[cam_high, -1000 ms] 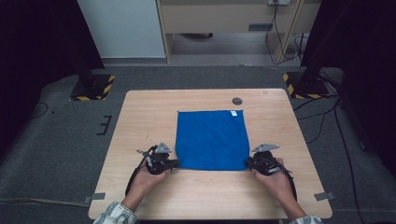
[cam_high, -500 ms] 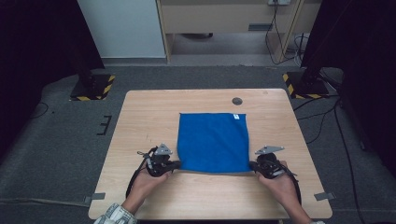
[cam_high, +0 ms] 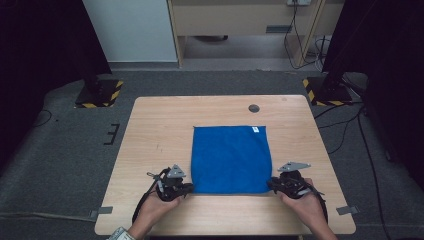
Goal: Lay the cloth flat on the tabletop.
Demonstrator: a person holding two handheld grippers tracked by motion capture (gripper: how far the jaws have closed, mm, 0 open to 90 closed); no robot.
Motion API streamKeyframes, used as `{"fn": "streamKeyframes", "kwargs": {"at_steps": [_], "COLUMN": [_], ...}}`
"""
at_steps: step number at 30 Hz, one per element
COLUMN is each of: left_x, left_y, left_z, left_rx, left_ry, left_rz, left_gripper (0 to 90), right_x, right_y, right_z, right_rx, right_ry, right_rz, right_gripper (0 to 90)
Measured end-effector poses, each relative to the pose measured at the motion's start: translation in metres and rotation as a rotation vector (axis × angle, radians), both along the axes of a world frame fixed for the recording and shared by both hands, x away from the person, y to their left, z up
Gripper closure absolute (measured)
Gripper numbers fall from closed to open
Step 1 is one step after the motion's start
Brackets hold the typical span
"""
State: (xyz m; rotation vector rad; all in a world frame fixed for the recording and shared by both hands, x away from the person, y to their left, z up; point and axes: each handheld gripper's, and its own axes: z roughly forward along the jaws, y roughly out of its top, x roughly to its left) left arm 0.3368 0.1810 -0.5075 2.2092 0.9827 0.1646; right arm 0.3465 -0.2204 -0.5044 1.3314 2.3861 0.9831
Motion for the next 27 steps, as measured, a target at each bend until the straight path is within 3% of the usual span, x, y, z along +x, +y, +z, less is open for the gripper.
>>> {"fn": "streamKeyframes", "kwargs": {"at_steps": [2,5,8,12,19,27], "left_x": [-0.003,-0.003,0.004,0.018,0.042,0.063], "left_y": [0.004,0.008,0.011,0.015,0.018,0.017], "left_z": [0.002,0.006,0.011,0.016,0.016,0.019], "left_rx": [-0.013,-0.025,-0.050,-0.078,-0.101,-0.095], "left_ry": [-0.031,-0.073,-0.097,-0.129,-0.123,-0.152], "left_rz": [0.013,0.015,0.015,0.029,0.033,0.005], "left_gripper": [60.4,40.9,27.2,19.9,11.4,6.5], "right_x": [0.002,0.004,0.010,0.017,0.031,0.045], "right_y": [-0.002,-0.002,-0.001,0.001,0.005,0.022], "right_z": [0.002,0.005,0.006,0.006,0.005,0.006], "right_rx": [0.019,0.033,0.046,0.057,0.075,0.060], "right_ry": [-0.031,-0.077,-0.096,-0.110,-0.110,-0.088], "right_rz": [0.001,-0.008,-0.015,-0.003,0.019,0.083], "right_gripper": [49.0,36.4,24.8,17.2,11.8,16.5]}}
